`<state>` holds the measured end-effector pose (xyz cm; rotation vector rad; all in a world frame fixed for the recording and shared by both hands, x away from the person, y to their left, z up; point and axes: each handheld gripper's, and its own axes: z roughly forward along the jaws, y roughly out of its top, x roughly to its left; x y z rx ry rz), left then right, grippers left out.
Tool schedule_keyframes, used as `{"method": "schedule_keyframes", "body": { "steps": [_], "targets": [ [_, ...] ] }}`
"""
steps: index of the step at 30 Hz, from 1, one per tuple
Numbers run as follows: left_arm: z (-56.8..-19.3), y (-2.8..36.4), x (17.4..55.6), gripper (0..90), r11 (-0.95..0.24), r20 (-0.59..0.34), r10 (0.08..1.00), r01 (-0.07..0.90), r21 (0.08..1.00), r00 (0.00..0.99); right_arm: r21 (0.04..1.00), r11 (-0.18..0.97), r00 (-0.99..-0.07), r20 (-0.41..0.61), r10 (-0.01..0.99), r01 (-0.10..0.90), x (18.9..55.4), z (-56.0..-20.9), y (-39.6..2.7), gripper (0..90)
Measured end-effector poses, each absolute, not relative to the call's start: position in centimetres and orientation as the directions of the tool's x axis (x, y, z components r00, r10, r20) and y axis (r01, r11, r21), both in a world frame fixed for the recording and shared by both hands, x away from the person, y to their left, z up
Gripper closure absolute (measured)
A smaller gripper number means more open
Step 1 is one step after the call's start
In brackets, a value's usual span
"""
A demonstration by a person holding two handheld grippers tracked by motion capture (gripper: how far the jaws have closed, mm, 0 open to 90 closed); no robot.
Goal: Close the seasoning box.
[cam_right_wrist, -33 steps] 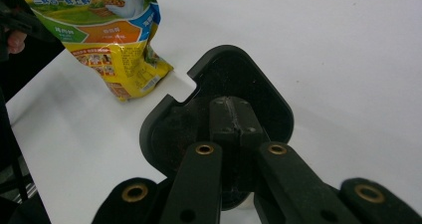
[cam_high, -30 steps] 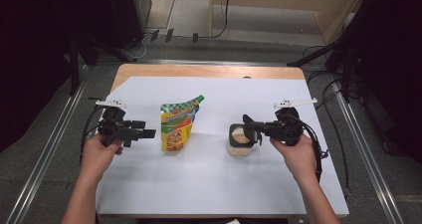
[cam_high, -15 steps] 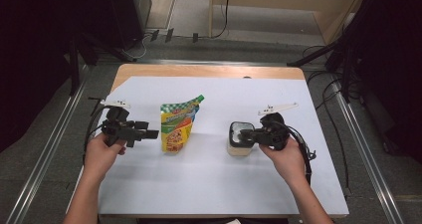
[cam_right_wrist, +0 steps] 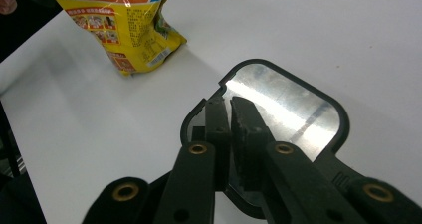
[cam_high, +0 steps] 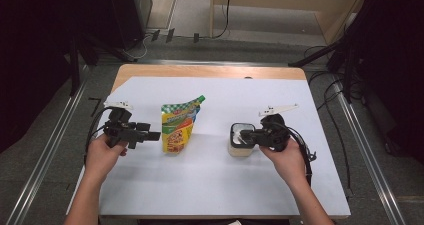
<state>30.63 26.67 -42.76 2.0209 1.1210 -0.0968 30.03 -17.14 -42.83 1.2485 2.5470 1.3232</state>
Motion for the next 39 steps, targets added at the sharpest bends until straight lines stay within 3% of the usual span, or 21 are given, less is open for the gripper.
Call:
{"method": "schedule_keyframes", "body": {
  "steps": [21,39],
  "targets": [
    [-43.0,26.6,30.7,25.7,-0.291,-0.414,0.685,0.746,0.599,0.599,0.746,0.208,-0.616,0.322,0.719,0.633,31.0,-42.4,-21.9,61.7],
    [-43.1,26.7,30.7,25.7,-0.293,-0.412,0.689,0.749,0.595,0.597,0.79,0.191,-0.576,0.235,0.783,0.582,31.8,-44.1,-26.3,49.2]
  ]
}}
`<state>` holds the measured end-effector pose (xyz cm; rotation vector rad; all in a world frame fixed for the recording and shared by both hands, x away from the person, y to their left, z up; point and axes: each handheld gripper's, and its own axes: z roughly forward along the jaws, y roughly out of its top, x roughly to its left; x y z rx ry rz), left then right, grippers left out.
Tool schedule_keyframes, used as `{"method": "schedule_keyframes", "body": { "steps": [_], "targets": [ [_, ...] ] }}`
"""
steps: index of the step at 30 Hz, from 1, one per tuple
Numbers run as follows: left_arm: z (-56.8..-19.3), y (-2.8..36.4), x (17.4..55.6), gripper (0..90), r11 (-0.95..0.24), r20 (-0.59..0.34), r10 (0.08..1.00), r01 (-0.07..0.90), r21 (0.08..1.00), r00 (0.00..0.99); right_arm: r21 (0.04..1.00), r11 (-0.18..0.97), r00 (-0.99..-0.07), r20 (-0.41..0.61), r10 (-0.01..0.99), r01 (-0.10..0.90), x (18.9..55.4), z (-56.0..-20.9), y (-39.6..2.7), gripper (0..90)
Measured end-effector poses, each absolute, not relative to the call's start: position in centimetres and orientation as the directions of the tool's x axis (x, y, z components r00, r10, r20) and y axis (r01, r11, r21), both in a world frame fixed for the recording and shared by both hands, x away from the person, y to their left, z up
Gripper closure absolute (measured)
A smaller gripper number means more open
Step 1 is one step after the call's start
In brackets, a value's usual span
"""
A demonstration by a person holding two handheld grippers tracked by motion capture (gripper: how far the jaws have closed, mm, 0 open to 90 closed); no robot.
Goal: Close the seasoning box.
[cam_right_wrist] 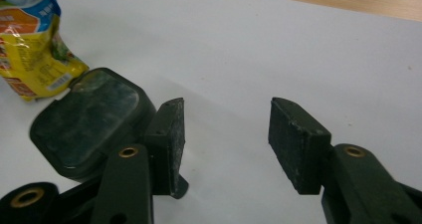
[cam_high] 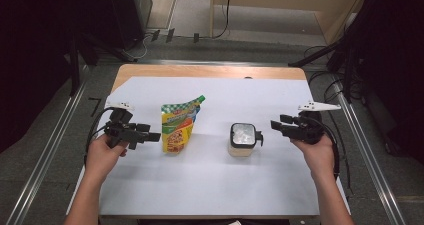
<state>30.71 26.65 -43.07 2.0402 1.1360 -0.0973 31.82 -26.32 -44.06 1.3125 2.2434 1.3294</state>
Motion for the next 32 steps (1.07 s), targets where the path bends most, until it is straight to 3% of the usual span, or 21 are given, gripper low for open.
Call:
{"method": "schedule_keyframes", "body": {
  "steps": [5,9,24,28,32],
  "targets": [
    [-43.1,26.6,30.7,25.7,-0.294,-0.409,0.689,0.747,0.596,0.598,0.796,0.182,-0.566,0.23,0.792,0.578,32.1,-44.9,-27.6,40.8],
    [-43.1,26.6,30.7,25.7,-0.297,-0.409,0.689,0.748,0.594,0.598,0.796,0.192,-0.514,0.167,0.841,0.573,32.3,-45.8,-28.1,33.4],
    [-43.2,27.1,30.8,25.7,-0.28,-0.415,0.694,0.752,0.597,0.588,0.771,0.143,-0.475,0.225,0.851,0.62,32.8,-47.8,-29.1,28.7],
    [-43.3,27.3,30.8,25.7,-0.27,-0.421,0.696,0.755,0.597,0.582,0.77,0.151,-0.496,0.236,0.836,0.62,32.8,-48.0,-29.0,22.6],
    [-43.4,27.3,30.9,25.4,-0.267,-0.42,0.704,0.761,0.592,0.573,0.763,0.165,-0.507,0.235,0.83,0.625,32.9,-48.3,-28.7,22.7]
  ]
}}
